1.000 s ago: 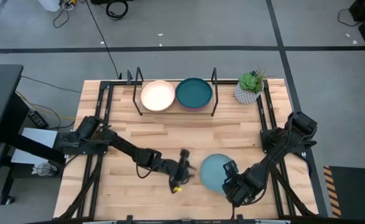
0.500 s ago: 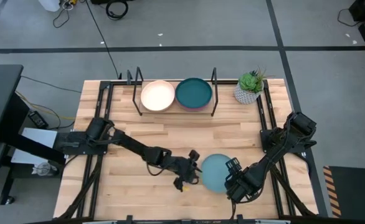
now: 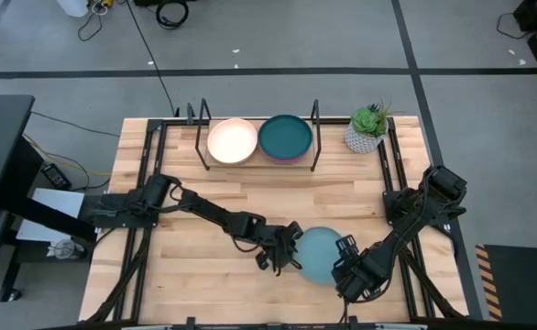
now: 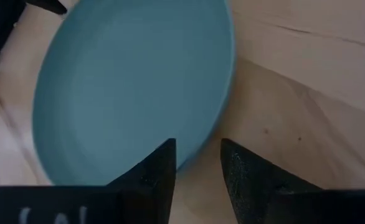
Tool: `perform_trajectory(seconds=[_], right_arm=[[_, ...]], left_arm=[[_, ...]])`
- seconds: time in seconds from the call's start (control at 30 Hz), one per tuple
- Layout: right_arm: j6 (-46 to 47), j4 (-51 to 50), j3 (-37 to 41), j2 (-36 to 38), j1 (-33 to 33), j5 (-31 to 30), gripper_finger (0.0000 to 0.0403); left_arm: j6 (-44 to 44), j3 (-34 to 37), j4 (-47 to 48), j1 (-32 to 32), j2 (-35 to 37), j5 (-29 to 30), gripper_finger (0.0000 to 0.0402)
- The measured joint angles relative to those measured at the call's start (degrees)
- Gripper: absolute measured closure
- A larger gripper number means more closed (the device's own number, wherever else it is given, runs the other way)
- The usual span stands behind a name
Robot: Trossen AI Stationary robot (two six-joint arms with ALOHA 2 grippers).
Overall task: Place and stack plates onto a shelf
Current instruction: Stack the light green plate on top of the white plate on the shelf
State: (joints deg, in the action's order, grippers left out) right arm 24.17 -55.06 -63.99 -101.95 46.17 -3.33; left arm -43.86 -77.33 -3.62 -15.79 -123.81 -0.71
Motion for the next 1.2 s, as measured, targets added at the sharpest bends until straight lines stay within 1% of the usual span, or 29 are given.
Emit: perform_trajectory(seconds=[0.13,0.33,0.4,0.43,0.53,0.6,0.7,0.77,0.87,0.93,1.0,1.07,1.2], right_arm=[[1.75,0.32,0.00,0.00,0.00,0.37,0.0154],[2.84,0.33,0.00,0.00,-0.02,0.75,0.0155],[2.74,-0.48,0.00,0.00,-0.04,-0.36,0.0155],[2.67,-1.11,0.00,0.00,-0.04,-1.89,0.0155],[1.04,-2.72,-0.07,0.08,-0.08,-8.49,0.0155],[-1.57,-3.48,0.02,0.43,-0.08,-12.47,0.0155],[-3.16,-4.75,0.03,2.35,-0.17,-20.43,0.0156],[-2.76,-4.20,0.24,4.52,-0.24,-26.34,0.0159],[0.18,-1.40,2.17,7.61,-0.11,-34.98,0.0163],[1.18,1.47,4.65,9.56,-0.11,-37.71,0.0165],[0.01,4.78,7.92,11.94,-0.19,-39.44,0.0166],[-2.66,9.33,11.45,14.64,-0.75,-39.90,0.0167],[-8.06,19.51,17.80,21.06,-3.01,-38.58,0.0170]], left_arm=[[-0.97,-0.03,0.96,0.20,0.02,-0.15,0.0295],[-4.11,-0.10,1.21,-0.62,0.07,0.11,0.0357],[-3.40,-0.12,1.60,-0.98,0.11,1.14,0.0378],[-2.32,-0.12,2.14,-1.08,0.47,1.51,0.0386],[3.93,-0.04,5.75,-0.93,2.54,1.26,0.0390],[10.28,0.14,10.19,-0.71,4.66,2.21,0.0391],[17.45,0.14,15.11,-0.61,8.39,2.62,0.0392],[22.81,0.08,17.74,-0.74,10.74,4.12,0.0393],[32.09,0.10,24.03,-0.71,14.36,7.17,0.0393],[37.20,0.10,27.56,-0.44,17.10,10.28,0.0393],[40.27,0.10,30.03,-0.06,20.07,13.44,0.0393],[43.11,0.10,32.80,0.51,23.03,15.22,0.0393],[47.07,0.08,39.32,2.64,28.85,16.99,0.0393]])
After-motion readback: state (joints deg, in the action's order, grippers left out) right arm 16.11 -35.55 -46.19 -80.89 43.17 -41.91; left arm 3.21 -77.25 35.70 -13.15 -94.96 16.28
